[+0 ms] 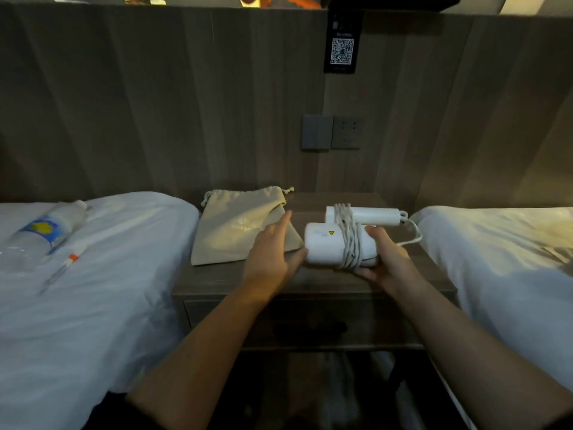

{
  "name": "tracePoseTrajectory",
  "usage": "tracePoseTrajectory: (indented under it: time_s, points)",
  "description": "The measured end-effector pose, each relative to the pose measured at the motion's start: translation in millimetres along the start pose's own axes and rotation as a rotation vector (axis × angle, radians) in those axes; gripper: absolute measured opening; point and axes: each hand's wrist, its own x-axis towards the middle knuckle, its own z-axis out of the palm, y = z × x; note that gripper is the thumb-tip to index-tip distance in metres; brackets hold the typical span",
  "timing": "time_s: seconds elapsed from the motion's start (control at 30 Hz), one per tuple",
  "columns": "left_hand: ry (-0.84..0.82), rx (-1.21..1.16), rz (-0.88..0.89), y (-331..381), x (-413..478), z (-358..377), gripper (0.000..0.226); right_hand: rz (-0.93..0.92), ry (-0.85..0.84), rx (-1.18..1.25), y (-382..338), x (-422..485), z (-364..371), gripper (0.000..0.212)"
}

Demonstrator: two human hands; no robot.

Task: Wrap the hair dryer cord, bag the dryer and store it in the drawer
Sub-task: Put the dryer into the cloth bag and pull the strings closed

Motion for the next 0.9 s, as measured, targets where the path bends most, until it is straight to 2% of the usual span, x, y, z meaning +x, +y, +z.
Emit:
tracePoseTrajectory:
  time_s: [0.1,0.27,0.33,0.4,0.5,0.57,0.7,0.87,0.9]
  points:
    - [-0.009,0.172,-0.117,-22.1,25.0,0.4,0.053,-0.019,0.026,0.07,1.8,27.0,-1.7,0.042]
    - [-0.054,0.224,-0.296,-26.9,70.9,1.2,0.032,-0.057,0.011,0.184,3.5,53.5,-3.8,0.041]
    - [-0.089,0.261,-0.395,-21.2,92.6,5.2,0.031,-0.063,0.002,0.207,5.8,62.1,-6.3,0.04]
    - [-0.13,0.28,-0.446,-19.4,110.3,14.0,0.044,-0.055,-0.015,0.239,8.0,67.8,-8.5,0.04]
    - [-0.175,0.375,-0.384,-24.7,124.1,30.7,0.061,-0.049,-0.051,0.281,8.9,75.1,-12.0,0.04]
    - [-0.194,0.494,-0.29,-28.8,124.6,39.2,0.049,-0.043,-0.071,0.303,10.0,78.8,-14.4,0.038]
    - [-0.27,0.527,-0.132,-27.0,118.5,38.1,0.029,-0.031,-0.127,0.34,9.0,80.3,-16.9,0.026]
    - [-0.492,0.506,0.006,-22.9,102.9,18.5,0.016,-0.02,-0.15,0.342,6.5,74.9,-21.0,0.04]
    - [-0.52,0.488,0.004,-21.1,97.7,13.4,0.021,-0.008,-0.159,0.337,5.5,72.4,-22.6,0.041]
